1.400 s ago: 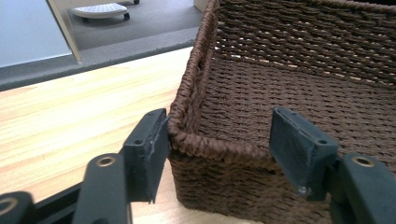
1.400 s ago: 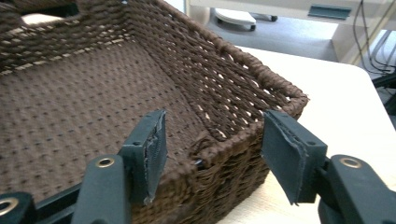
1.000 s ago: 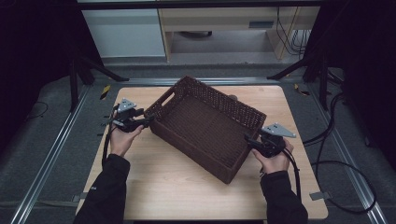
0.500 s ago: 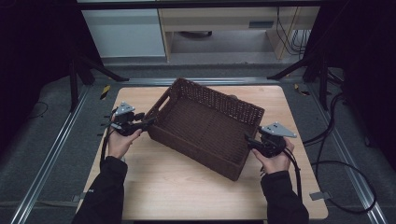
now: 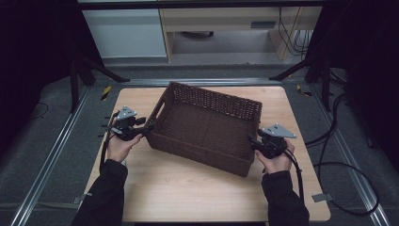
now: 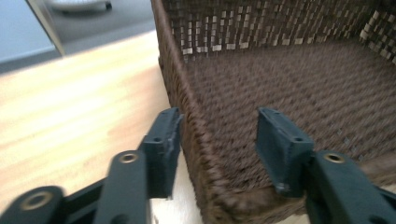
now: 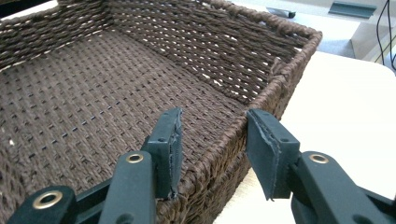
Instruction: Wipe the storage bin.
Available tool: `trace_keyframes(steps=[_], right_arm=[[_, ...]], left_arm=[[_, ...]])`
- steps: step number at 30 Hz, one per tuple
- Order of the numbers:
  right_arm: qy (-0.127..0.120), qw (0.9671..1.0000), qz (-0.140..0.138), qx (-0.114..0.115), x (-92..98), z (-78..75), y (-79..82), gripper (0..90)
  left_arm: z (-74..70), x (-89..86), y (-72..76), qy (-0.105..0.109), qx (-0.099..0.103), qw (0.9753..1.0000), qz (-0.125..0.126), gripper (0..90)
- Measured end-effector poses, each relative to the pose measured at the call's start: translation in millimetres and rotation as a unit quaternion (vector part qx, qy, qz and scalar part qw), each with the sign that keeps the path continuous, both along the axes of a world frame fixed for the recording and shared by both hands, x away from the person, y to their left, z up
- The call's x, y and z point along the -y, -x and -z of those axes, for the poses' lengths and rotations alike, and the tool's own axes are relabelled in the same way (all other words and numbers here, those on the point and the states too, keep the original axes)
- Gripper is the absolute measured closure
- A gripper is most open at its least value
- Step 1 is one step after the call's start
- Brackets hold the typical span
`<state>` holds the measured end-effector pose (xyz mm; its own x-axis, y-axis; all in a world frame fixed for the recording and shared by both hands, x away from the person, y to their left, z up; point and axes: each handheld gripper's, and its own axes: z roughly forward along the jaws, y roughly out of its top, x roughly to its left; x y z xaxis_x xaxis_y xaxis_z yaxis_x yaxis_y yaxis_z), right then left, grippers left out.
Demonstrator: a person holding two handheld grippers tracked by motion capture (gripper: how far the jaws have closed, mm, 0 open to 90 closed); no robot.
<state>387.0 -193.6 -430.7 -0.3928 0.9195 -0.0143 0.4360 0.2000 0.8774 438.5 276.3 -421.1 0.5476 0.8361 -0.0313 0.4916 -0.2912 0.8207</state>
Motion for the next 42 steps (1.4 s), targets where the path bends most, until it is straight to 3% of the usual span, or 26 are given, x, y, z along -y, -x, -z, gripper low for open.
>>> trace_keyframes(steps=[2, 11, 15, 22, 28, 36, 42], right_arm=[[-0.005, 1.0000, 0.001, -0.002, 0.8, -0.6, 0.0, 52.7], [-0.014, 0.9998, -0.012, 0.006, 4.3, -4.8, 12.9, 52.5], [-0.013, 0.9997, -0.021, -0.007, 4.9, -3.5, 15.1, 59.0], [0.001, 0.9999, -0.011, 0.002, 4.1, -0.3, 11.7, 65.3], [0.002, 0.9998, -0.015, 0.012, 2.0, 2.0, 9.3, 66.8], [-0.005, 0.9995, -0.029, 0.012, -0.9, 2.2, 10.8, 67.5], [-0.005, 0.9995, -0.030, 0.013, -1.9, 2.3, 9.3, 67.9]], left_arm=[[1.5, -0.9, 2.4, 0.016, 0.001, 0.9999, -0.001, 56.2], [-1.8, -3.9, 19.2, 0.016, 0.003, 0.9998, -0.010, 65.3], [-1.2, -4.6, 31.5, 0.023, 0.006, 0.9997, -0.009, 65.7], [-3.0, -4.5, 56.4, 0.013, 0.013, 0.9998, -0.003, 67.1], [0.6, -10.7, 76.0, 0.037, 0.019, 0.9991, -0.006, 67.0], [0.2, -14.5, 94.8, 0.031, 0.023, 0.9992, -0.009, 67.2], [0.6, -15.8, 96.9, 0.033, 0.025, 0.9991, -0.006, 66.8]])
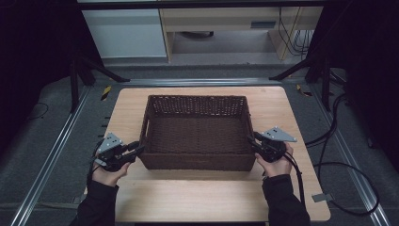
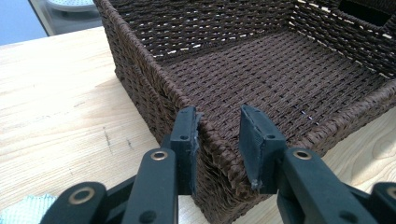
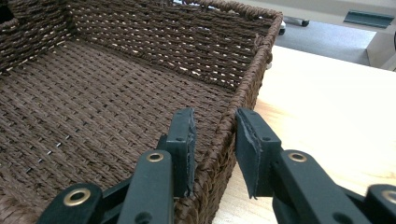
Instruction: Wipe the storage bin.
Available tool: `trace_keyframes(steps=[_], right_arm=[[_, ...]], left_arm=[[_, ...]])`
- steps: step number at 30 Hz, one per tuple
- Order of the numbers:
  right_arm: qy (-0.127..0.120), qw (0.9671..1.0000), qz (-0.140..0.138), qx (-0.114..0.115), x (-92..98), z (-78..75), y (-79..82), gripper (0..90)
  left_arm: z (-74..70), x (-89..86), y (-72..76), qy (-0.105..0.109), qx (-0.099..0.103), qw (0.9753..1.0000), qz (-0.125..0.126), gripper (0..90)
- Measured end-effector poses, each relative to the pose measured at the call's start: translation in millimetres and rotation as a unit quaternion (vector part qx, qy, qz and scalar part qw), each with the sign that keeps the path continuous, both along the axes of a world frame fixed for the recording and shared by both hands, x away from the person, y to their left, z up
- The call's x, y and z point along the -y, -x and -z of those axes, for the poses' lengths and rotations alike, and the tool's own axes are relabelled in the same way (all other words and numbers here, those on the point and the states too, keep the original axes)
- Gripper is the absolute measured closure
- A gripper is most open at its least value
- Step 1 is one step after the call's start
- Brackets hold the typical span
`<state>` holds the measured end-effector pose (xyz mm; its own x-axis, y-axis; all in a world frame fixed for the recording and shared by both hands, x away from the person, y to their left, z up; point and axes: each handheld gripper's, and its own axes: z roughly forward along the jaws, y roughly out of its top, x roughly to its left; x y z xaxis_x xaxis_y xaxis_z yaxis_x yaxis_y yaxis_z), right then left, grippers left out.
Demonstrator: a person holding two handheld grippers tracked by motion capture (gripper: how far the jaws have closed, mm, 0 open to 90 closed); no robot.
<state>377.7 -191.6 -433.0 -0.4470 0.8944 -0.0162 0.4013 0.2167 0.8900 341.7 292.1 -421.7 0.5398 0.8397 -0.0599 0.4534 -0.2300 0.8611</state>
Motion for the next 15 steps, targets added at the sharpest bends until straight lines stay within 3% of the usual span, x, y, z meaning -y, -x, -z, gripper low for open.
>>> trace_keyframes(steps=[15], right_arm=[[0.004, 1.0000, 0.006, 0.001, -2.5, 0.1, 2.3, 67.8]], left_arm=[[0.0, -0.1, -2.3, -0.006, 0.001, 1.0000, -0.001, 66.7]])
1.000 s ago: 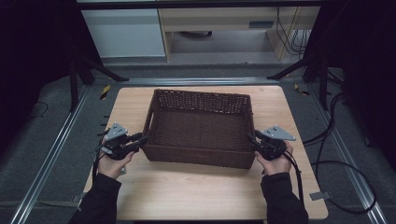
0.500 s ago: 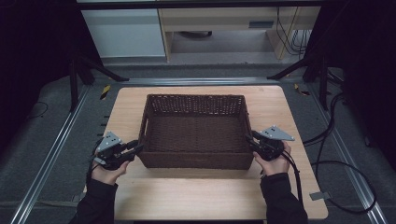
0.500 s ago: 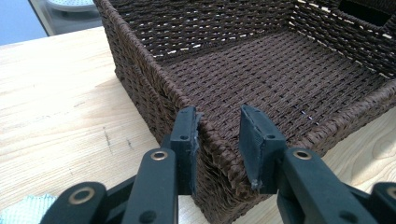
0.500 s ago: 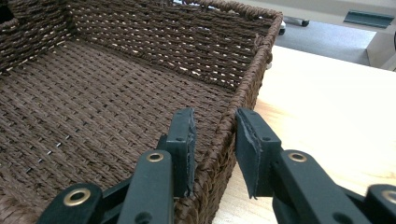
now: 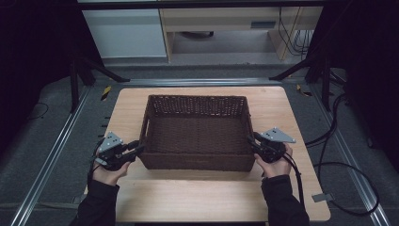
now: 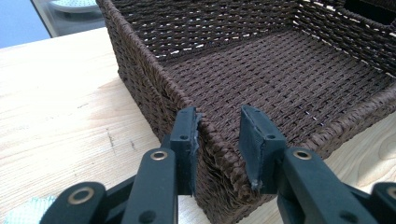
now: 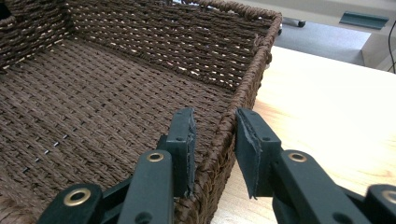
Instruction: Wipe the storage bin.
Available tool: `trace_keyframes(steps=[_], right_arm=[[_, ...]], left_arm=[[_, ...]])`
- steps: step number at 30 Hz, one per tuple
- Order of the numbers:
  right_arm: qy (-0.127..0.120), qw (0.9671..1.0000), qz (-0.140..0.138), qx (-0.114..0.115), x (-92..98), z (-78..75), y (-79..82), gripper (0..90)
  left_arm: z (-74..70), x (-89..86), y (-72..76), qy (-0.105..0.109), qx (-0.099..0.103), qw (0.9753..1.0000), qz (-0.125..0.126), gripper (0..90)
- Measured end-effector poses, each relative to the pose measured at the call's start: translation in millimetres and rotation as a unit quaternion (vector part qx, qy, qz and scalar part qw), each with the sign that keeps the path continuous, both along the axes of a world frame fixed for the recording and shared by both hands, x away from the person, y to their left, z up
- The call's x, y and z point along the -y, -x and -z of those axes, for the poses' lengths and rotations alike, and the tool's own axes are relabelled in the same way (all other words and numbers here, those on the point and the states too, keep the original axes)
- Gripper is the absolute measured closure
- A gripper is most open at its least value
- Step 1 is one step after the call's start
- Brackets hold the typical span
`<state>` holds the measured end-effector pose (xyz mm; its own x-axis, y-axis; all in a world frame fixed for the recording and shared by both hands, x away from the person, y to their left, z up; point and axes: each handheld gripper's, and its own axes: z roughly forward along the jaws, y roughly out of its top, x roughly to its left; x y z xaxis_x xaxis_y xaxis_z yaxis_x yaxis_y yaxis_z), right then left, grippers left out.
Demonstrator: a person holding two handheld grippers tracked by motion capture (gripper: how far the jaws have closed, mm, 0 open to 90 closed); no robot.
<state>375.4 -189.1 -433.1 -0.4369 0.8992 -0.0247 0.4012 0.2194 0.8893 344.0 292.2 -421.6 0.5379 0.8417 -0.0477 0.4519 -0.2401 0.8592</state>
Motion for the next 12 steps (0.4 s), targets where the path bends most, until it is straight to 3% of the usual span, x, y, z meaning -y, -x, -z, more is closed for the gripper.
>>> trace_keyframes(steps=[4, 6, 9, 12], right_arm=[[-0.011, 0.9999, -0.003, -0.004, 1.8, -3.0, -0.2, 62.4], [-0.017, 0.9999, -0.001, 0.004, 5.0, -6.9, 1.4, 56.9], [-0.026, 0.9994, 0.010, 0.021, 15.5, -14.6, 4.9, 46.6], [-0.033, 0.9984, 0.029, 0.035, 30.1, -18.2, 7.4, 36.8]], left_arm=[[-3.1, -1.2, 0.5, 0.002, 0.004, 1.0000, 0.003, 60.7], [-8.5, -5.8, 2.2, 0.018, 0.010, 0.9998, 0.006, 57.4], [-17.7, -15.9, 5.2, 0.028, 0.022, 0.9994, -0.004, 52.1], [-20.7, -28.1, 6.8, 0.025, 0.031, 0.9989, -0.023, 46.8]])
